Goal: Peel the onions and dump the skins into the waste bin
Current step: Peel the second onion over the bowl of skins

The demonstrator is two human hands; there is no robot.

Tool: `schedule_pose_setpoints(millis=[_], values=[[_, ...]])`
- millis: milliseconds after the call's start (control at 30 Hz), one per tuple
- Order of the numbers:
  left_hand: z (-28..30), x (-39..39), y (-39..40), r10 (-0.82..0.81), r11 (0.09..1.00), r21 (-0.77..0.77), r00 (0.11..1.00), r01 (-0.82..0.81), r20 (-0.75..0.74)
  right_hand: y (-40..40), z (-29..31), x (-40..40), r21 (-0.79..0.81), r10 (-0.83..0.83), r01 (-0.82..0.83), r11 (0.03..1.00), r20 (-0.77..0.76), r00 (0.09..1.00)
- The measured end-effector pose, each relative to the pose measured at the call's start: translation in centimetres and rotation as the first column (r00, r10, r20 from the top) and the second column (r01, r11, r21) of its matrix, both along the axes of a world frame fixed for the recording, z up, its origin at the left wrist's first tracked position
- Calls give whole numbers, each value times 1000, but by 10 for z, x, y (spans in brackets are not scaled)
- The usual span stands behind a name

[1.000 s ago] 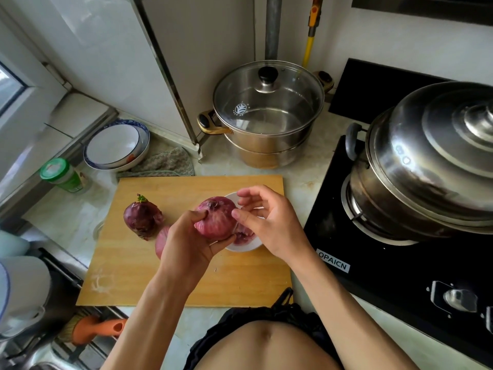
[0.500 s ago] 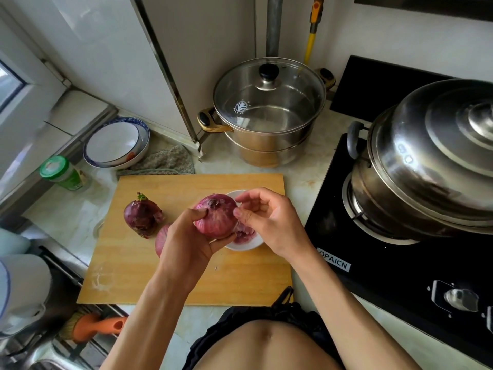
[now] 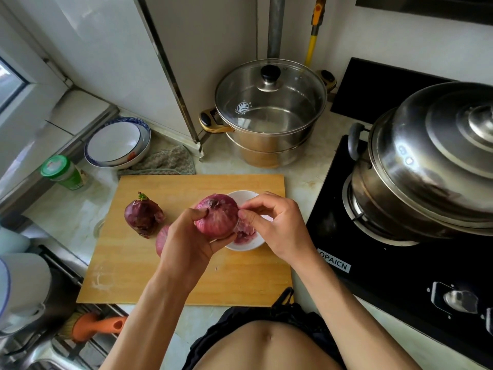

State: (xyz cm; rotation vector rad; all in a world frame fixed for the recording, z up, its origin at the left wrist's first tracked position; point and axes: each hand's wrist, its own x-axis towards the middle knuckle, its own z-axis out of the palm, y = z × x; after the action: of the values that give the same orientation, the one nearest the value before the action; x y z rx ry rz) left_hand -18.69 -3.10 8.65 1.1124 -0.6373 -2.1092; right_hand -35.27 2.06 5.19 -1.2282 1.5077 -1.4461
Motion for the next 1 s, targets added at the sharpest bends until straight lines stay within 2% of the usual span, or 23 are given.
schedule_pose_setpoints(millis=[100,300,733,1000], values=[[2,0,0,6,1000,-10,1000,-6,-3,-1,0,0,35,21,-21,999,10,1000],[1,-1,-1,19,999,-44,999,-17,34,0,5,2,73,9,-21,997,161,987],[1,0,-2,53,994,-107,988,-38,146,-1,11,3,108,31,-51,993,180,983],[5,-3,-2,47,995,-90,988,-35,145,0,11,4,58,-28,17,998,205,978]])
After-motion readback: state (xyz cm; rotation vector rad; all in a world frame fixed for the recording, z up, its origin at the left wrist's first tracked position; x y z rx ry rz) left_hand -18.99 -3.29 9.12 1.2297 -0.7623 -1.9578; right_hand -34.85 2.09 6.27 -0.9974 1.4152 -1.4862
